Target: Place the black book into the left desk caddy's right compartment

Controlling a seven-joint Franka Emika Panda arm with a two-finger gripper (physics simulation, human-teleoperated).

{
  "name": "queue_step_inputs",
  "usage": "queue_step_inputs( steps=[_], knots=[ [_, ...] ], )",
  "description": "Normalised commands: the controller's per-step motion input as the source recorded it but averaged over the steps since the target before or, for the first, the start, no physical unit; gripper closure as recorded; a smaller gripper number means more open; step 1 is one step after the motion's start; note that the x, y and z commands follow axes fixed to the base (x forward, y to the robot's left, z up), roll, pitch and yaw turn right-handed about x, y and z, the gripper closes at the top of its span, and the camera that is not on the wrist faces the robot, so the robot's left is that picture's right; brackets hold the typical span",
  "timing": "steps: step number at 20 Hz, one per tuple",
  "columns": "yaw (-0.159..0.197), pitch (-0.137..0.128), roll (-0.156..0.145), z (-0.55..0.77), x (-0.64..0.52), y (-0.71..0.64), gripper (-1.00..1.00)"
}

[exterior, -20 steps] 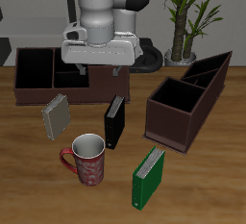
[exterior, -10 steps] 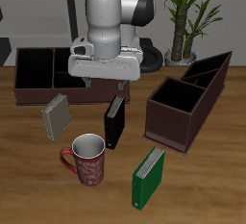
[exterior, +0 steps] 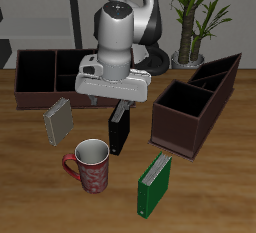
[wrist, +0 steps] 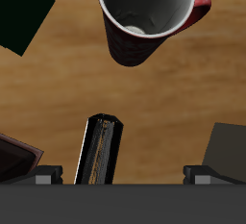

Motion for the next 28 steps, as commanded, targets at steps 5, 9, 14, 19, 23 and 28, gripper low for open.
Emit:
queue_step_inputs(
  steps=[5, 9, 14, 19, 23, 28],
  knots=[
    [0.003, 0.039, -0.021, -0.32, 0.03, 0.04, -1.0],
    [0.003, 0.032, 0.022, -0.25, 0.02, 0.14, -1.0],
    [-0.008, 0.042, 0.021, -0.24, 0.02, 0.11, 1.0],
    [-0.02, 0.009, 0.006, -0.01, 0.02, 0.0, 1.0],
    [-0.026, -0.018, -0.006, 0.24, -0.04, -0.05, 1.0],
    [-0.011, -0.023, -0.033, 0.62, -0.14, -0.05, 1.0]
  ],
)
